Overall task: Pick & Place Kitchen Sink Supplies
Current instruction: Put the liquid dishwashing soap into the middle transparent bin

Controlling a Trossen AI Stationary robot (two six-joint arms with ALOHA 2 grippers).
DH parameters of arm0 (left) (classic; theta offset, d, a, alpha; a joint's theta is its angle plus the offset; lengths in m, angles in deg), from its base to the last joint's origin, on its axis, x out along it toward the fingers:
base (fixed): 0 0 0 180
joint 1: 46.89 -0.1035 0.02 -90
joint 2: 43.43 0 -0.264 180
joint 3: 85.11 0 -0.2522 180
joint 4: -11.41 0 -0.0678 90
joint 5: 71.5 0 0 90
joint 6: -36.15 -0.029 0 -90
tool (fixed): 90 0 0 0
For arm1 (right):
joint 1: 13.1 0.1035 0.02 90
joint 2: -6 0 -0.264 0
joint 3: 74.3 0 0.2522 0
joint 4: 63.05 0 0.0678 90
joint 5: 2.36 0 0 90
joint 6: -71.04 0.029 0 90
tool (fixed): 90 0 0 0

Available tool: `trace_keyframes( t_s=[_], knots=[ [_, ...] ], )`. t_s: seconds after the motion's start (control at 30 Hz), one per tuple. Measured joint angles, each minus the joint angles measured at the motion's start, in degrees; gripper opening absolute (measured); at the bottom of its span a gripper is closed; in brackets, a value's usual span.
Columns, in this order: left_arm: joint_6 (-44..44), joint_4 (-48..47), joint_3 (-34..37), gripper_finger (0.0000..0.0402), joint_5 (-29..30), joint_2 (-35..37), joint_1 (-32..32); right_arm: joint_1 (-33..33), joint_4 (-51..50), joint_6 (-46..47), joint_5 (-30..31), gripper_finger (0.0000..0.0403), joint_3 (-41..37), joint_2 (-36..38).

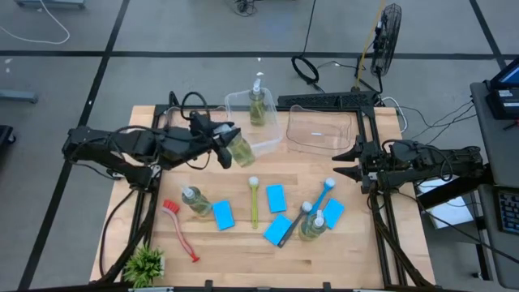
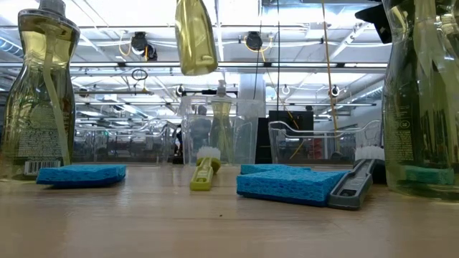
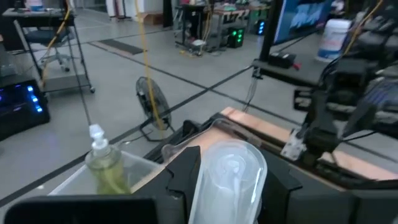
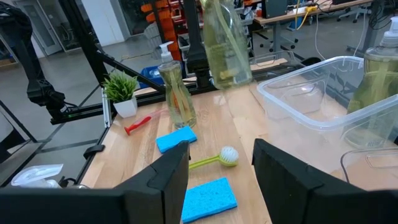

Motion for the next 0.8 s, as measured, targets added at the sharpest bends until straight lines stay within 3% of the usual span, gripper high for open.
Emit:
trace_keyframes(
  t_s=[0.33, 0.43, 0.67, 0.8],
  knots=[
    [0.0, 6.3, -1.0, 0.0108, 0.0, 0.0, 1.2, 0.0, 3.0, 0.0, 0.0, 0.0167, 0.0, -1.1],
    [0.0, 7.5, -1.0, 0.0108, -0.4, -0.1, 1.1, 0.0, 8.3, -0.8, 0.6, 0.0167, 0.0, -2.7],
    [-0.2, 13.9, -1.0, 0.0108, -2.1, -1.4, 1.0, 0.0, 25.5, -2.5, 11.7, 0.0167, 0.0, -9.1],
    [-2.3, 18.5, -1.0, 0.0108, -3.4, -3.2, 0.8, 0.0, 33.0, -4.5, 11.9, 0.0167, 0.0, -14.3]
  ],
)
